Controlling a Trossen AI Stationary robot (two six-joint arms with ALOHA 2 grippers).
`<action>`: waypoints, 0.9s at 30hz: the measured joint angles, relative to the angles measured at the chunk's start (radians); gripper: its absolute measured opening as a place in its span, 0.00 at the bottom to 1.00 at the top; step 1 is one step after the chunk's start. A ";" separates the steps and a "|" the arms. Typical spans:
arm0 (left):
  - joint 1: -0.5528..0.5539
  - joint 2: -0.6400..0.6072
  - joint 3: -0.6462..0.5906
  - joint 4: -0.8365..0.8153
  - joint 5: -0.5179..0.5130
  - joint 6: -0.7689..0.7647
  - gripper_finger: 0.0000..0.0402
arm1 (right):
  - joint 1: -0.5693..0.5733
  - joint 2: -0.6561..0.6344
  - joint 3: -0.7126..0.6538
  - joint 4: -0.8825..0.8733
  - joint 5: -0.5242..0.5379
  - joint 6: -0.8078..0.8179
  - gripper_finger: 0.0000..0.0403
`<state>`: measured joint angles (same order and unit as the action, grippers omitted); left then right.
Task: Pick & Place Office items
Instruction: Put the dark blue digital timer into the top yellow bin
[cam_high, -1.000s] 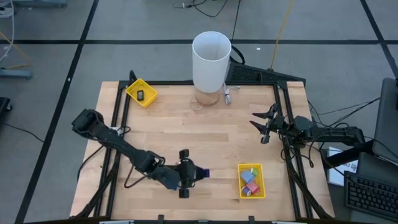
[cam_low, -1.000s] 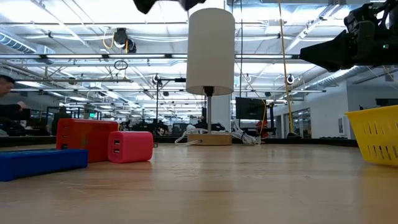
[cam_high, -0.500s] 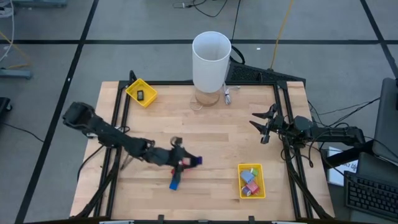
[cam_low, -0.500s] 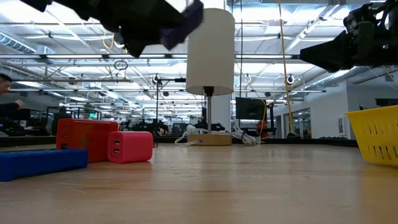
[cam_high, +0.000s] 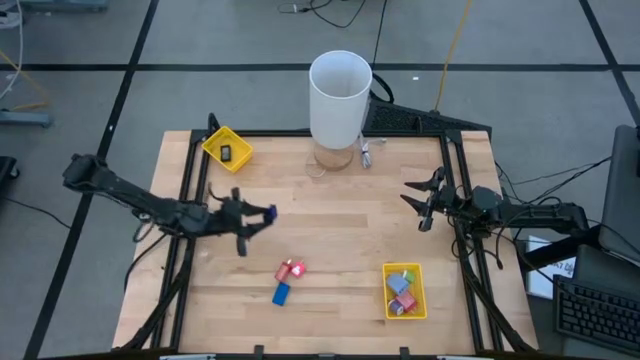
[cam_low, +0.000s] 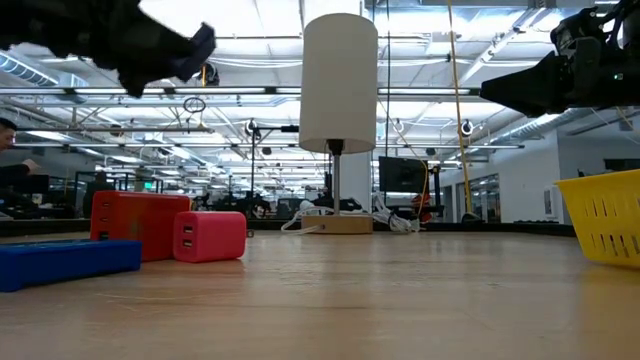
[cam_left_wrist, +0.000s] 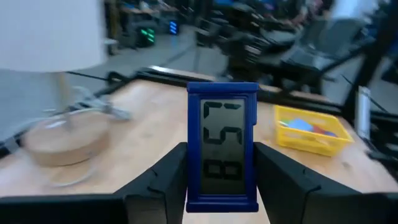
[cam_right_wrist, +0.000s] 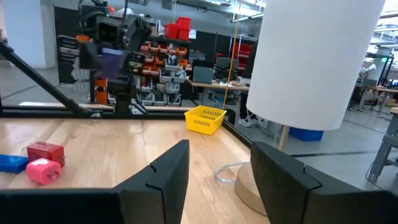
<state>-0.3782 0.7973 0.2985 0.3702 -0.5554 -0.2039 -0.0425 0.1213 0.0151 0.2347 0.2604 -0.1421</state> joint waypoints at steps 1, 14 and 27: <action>0.000 -0.039 -0.024 0.000 -0.023 0.000 0.40 | 0.000 0.000 0.000 0.000 0.000 0.000 0.40; 0.094 -0.291 -0.228 -0.001 -0.202 -0.063 0.41 | 0.000 0.000 0.000 0.000 0.000 -0.001 0.40; 0.353 -0.302 -0.240 0.000 -0.201 -0.092 0.42 | 0.000 0.000 0.000 0.000 0.000 -0.001 0.40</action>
<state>-0.0257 0.4950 0.0582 0.3703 -0.7559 -0.2958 -0.0422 0.1211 0.0149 0.2350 0.2607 -0.1429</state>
